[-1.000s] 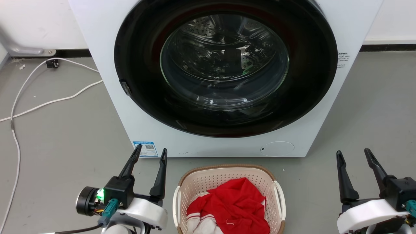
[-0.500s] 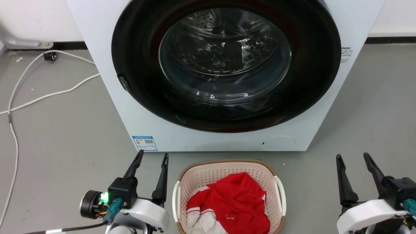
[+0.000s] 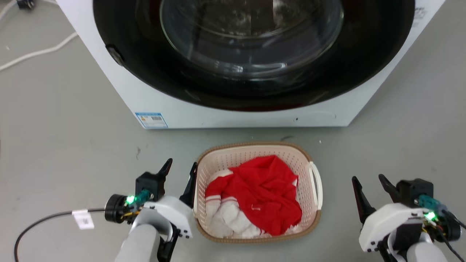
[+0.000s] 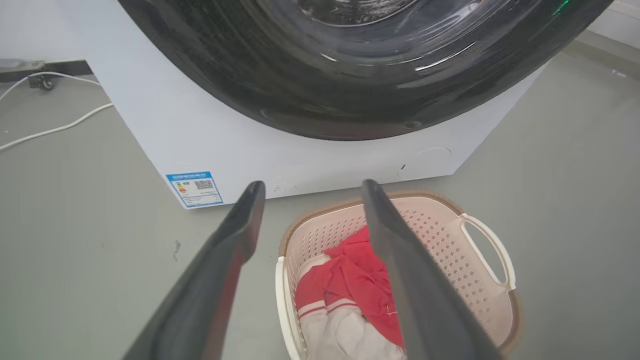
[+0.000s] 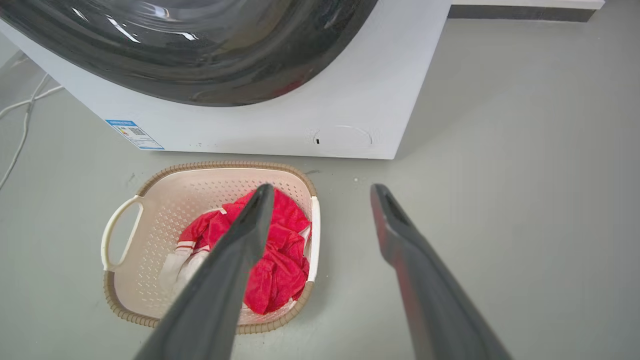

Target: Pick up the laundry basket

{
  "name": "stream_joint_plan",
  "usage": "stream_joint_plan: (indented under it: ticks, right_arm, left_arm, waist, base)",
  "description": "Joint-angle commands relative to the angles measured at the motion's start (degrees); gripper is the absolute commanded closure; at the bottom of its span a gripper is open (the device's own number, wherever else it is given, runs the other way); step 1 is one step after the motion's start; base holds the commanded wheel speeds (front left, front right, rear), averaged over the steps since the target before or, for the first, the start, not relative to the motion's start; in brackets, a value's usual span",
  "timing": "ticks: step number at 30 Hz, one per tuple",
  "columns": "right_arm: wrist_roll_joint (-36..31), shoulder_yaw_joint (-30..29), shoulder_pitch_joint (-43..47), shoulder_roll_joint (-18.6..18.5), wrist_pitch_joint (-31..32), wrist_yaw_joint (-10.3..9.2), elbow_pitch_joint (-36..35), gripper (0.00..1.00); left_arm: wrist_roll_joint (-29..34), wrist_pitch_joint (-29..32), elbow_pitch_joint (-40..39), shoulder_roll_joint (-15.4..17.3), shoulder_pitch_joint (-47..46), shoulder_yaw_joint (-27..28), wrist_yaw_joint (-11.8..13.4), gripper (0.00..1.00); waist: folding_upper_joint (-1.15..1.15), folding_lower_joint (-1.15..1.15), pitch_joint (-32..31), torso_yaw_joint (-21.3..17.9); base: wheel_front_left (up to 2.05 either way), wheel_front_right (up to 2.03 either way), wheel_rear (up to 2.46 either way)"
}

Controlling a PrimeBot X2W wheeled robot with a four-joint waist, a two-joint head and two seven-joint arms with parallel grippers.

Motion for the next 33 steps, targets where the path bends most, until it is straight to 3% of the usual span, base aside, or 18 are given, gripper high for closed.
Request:
stream_joint_plan:
  ticks: [1, 11, 21, 33]
  right_arm:
    - [0.6, 0.5, -2.7, -0.8, 0.4, -0.04, 2.3, 0.00]
    - [3.1, 4.8, -14.2, -2.8, -0.2, -0.04, 18.5, 0.00]
    - [6.1, 12.2, -27.4, -2.4, -2.3, -0.04, 33.3, 0.00]
    - [8.5, 17.3, -40.6, -1.7, -3.6, -0.05, 48.7, 0.00]
  left_arm:
    - [-1.0, 0.1, 3.2, 0.4, -2.9, -0.2, -0.4, 0.00]
    - [-6.7, 3.9, 19.0, 2.3, -14.4, -3.8, -0.8, 0.00]
    - [-15.5, 8.5, 26.4, 6.0, -22.5, -10.8, -0.8, 0.00]
    - [-24.6, 13.1, 28.5, 9.4, -29.4, -18.3, -0.8, 0.00]
  waist:
    - [0.00, 0.00, 4.3, -0.5]
    - [0.00, 0.00, 13.8, -1.9]
    - [0.00, 0.00, 22.0, -4.0]
    - [0.00, 0.00, 29.2, -4.5]
  base:
    - [0.00, 0.00, 0.00]
    - [0.00, 0.00, 0.00]
    - [0.00, 0.00, 0.00]
    - [0.00, 0.00, 0.00]
